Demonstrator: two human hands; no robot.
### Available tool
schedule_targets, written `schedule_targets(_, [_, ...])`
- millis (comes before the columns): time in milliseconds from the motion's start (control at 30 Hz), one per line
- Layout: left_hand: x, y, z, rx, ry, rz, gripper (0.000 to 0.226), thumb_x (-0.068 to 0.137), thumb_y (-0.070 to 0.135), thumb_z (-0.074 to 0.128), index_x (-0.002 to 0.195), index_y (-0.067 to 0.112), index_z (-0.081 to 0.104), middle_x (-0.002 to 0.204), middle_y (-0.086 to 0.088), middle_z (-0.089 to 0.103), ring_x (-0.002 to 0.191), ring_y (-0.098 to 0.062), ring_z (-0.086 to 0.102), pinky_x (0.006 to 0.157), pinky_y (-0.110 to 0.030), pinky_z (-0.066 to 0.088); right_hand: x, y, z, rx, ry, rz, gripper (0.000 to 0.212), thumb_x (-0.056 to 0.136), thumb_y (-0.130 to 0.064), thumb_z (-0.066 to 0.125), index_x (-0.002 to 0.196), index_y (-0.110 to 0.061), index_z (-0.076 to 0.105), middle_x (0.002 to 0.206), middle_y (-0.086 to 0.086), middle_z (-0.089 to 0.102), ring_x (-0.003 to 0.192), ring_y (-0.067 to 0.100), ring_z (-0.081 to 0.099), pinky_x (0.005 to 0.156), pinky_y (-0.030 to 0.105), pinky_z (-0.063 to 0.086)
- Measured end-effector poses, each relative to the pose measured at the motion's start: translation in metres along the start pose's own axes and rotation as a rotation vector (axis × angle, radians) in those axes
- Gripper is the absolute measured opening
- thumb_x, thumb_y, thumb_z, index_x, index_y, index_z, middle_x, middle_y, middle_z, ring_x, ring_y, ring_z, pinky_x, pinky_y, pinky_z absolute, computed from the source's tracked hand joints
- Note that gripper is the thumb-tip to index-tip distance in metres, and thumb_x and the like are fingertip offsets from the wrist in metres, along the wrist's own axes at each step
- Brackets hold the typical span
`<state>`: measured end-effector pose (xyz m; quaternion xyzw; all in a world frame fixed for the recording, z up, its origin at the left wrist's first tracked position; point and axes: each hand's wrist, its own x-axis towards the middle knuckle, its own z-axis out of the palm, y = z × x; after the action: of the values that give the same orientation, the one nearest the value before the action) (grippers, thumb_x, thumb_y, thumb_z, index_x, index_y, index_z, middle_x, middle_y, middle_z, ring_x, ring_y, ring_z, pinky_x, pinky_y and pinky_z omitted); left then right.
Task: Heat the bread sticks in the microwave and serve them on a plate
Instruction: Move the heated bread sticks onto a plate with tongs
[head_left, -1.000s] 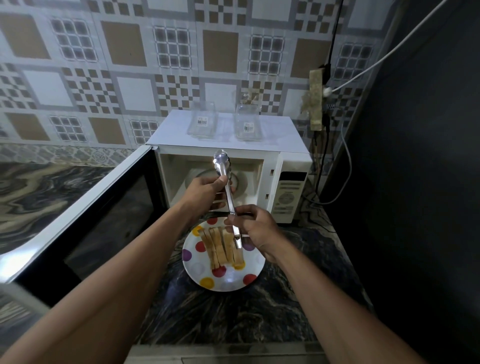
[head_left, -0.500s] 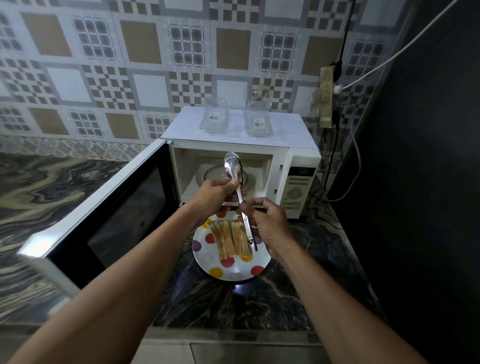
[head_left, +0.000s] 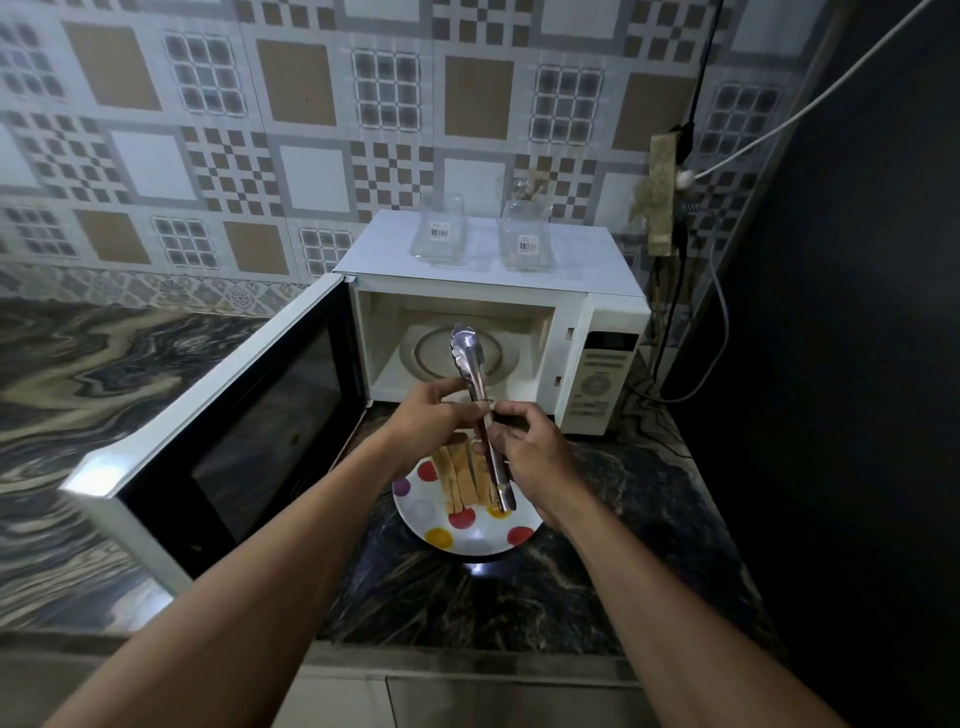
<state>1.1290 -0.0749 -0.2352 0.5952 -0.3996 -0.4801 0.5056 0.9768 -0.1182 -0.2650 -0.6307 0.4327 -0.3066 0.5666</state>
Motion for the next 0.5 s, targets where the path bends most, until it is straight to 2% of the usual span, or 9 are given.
schedule_targets(67, [0.002, -0.002, 0.000, -0.046, 0.049, -0.004, 0.026, 0.094, 0.009, 0.065, 0.119, 0.015, 0.066, 0.092, -0.008, 0.076, 0.080, -0.017, 0.072, 0.076, -0.031, 0.056, 0.004, 0.004, 0.000, -0.012, -0.006, 0.013, 0.018, 0.087, -0.032, 0.061, 0.103, -0.038, 0.062, 0.100, -0.002, 0.075, 0.089, 0.020, 0.073, 0.086, 0.053, 0.056])
schedule_targets(133, [0.003, -0.005, -0.002, -0.053, 0.096, -0.019, 0.029, 0.094, 0.006, 0.064, 0.124, 0.009, 0.063, 0.088, -0.011, 0.074, 0.076, -0.021, 0.072, 0.069, -0.033, 0.056, 0.005, 0.004, 0.001, -0.079, 0.014, 0.011, 0.018, 0.087, -0.034, 0.058, 0.104, -0.036, 0.062, 0.108, -0.002, 0.072, 0.095, 0.019, 0.070, 0.091, 0.052, 0.055])
schedule_targets(200, [0.003, -0.009, -0.006, -0.002, 0.140, -0.020, 0.027, 0.095, 0.007, 0.063, 0.122, 0.010, 0.062, 0.089, -0.012, 0.075, 0.079, -0.026, 0.074, 0.065, -0.034, 0.058, 0.006, 0.005, -0.002, -0.207, 0.041, -0.008, 0.022, 0.096, -0.030, 0.052, 0.117, -0.032, 0.058, 0.123, 0.002, 0.065, 0.099, 0.018, 0.063, 0.095, 0.047, 0.052])
schedule_targets(300, [0.000, -0.017, -0.014, 0.108, 0.216, -0.009, 0.022, 0.094, 0.013, 0.064, 0.113, 0.023, 0.064, 0.092, -0.008, 0.078, 0.090, -0.037, 0.074, 0.077, -0.052, 0.062, 0.008, 0.010, -0.011, -0.441, 0.062, -0.014, 0.040, 0.102, -0.026, 0.044, 0.142, -0.022, 0.046, 0.143, 0.005, 0.051, 0.122, 0.024, 0.054, 0.104, 0.044, 0.045])
schedule_targets(367, [-0.003, -0.024, -0.019, 0.183, 0.268, -0.012, 0.017, 0.093, 0.014, 0.063, 0.102, 0.028, 0.068, 0.085, -0.001, 0.078, 0.084, -0.039, 0.073, 0.073, -0.057, 0.061, 0.011, 0.016, -0.016, -0.616, 0.021, -0.007, 0.050, 0.103, -0.026, 0.041, 0.152, -0.020, 0.032, 0.156, 0.004, 0.035, 0.140, 0.025, 0.039, 0.113, 0.041, 0.035])
schedule_targets(433, [-0.006, -0.030, -0.022, 0.274, 0.320, -0.020, 0.019, 0.092, 0.015, 0.064, 0.092, 0.032, 0.071, 0.080, 0.004, 0.076, 0.077, -0.036, 0.073, 0.067, -0.056, 0.061, 0.017, 0.023, -0.019, -0.744, -0.023, -0.006, 0.057, 0.104, -0.024, 0.038, 0.157, -0.016, 0.020, 0.164, 0.007, 0.015, 0.150, 0.024, 0.016, 0.121, 0.041, 0.021])
schedule_targets(500, [-0.009, -0.035, -0.024, 0.350, 0.355, -0.031, 0.014, 0.092, 0.017, 0.065, 0.102, 0.025, 0.073, 0.083, 0.001, 0.076, 0.078, -0.032, 0.074, 0.069, -0.053, 0.061, 0.025, 0.032, -0.021, -0.833, -0.057, -0.006, 0.061, 0.104, -0.022, 0.038, 0.158, -0.013, 0.011, 0.165, 0.011, 0.003, 0.152, 0.025, 0.003, 0.123, 0.042, 0.012])
